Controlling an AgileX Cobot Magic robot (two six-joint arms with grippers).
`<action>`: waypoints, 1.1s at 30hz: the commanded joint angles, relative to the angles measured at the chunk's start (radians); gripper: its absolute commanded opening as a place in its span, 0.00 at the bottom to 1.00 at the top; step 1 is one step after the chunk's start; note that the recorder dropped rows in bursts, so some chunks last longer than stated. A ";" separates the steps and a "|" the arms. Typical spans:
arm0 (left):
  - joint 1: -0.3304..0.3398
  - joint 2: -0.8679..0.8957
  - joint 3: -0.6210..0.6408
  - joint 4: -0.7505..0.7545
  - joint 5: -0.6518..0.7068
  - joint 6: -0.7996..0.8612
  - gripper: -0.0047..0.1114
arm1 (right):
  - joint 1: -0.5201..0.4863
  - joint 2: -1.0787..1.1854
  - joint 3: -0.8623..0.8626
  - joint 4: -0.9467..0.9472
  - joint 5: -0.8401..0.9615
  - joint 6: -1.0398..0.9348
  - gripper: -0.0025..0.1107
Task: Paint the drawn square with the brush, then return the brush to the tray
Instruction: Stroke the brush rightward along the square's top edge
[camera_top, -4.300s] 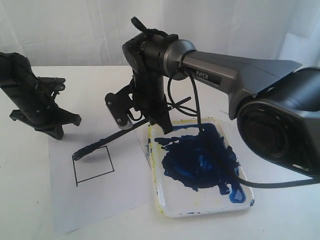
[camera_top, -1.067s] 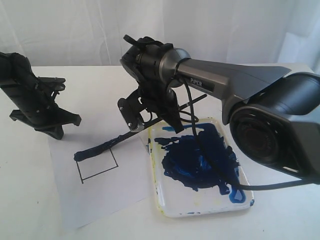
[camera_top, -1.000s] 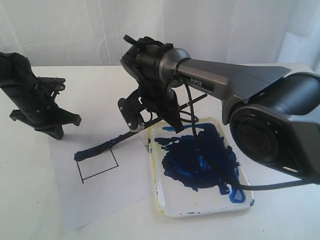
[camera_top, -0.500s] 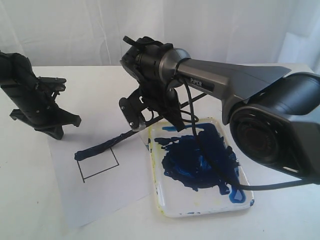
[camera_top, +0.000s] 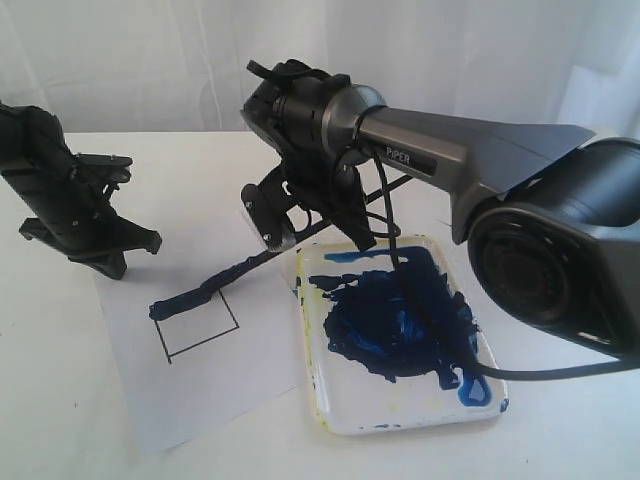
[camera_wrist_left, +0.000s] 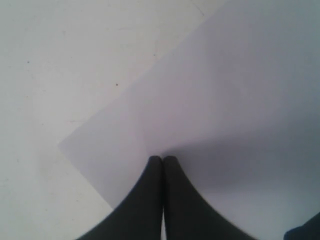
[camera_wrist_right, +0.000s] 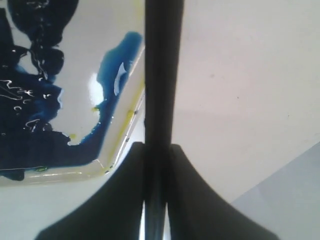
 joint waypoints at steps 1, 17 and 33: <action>0.004 0.016 0.006 0.021 0.038 0.001 0.04 | -0.011 -0.015 -0.005 -0.007 0.008 0.008 0.02; 0.004 0.016 0.006 0.021 0.038 0.001 0.04 | -0.016 -0.015 0.001 -0.010 0.008 0.008 0.02; 0.004 0.016 0.006 0.021 0.038 0.001 0.04 | -0.016 -0.015 0.001 0.040 0.008 0.011 0.02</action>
